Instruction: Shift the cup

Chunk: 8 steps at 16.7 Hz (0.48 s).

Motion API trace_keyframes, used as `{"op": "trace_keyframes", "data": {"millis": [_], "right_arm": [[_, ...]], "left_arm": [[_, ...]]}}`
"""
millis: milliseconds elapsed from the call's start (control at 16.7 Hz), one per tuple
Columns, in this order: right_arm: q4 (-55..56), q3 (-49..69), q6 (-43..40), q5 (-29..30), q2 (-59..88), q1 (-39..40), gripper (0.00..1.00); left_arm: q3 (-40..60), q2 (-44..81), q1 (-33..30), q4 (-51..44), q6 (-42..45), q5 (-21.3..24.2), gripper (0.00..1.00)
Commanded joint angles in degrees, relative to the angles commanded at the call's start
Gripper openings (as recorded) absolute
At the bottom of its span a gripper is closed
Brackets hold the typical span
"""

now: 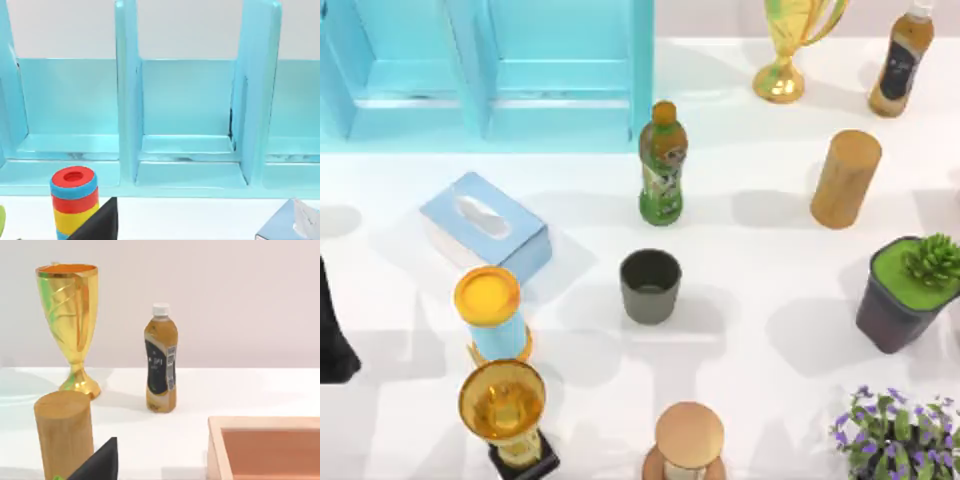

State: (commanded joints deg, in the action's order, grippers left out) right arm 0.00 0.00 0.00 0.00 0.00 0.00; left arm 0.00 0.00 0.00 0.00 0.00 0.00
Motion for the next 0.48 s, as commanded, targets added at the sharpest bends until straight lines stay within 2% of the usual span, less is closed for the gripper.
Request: {"op": "trace_keyframes", "data": {"millis": [240, 480], "right_arm": [[0.0, 0.0, 0.0, 0.0, 0.0, 0.0, 1.0], [0.0, 0.0, 0.0, 0.0, 0.0, 0.0, 1.0]], "left_arm": [[1.62, 1.61, -0.53, -1.07, -0.52, 0.01, 1.0], [11.29, 11.29, -3.65, -7.49, -3.61, 0.04, 1.0]]}}
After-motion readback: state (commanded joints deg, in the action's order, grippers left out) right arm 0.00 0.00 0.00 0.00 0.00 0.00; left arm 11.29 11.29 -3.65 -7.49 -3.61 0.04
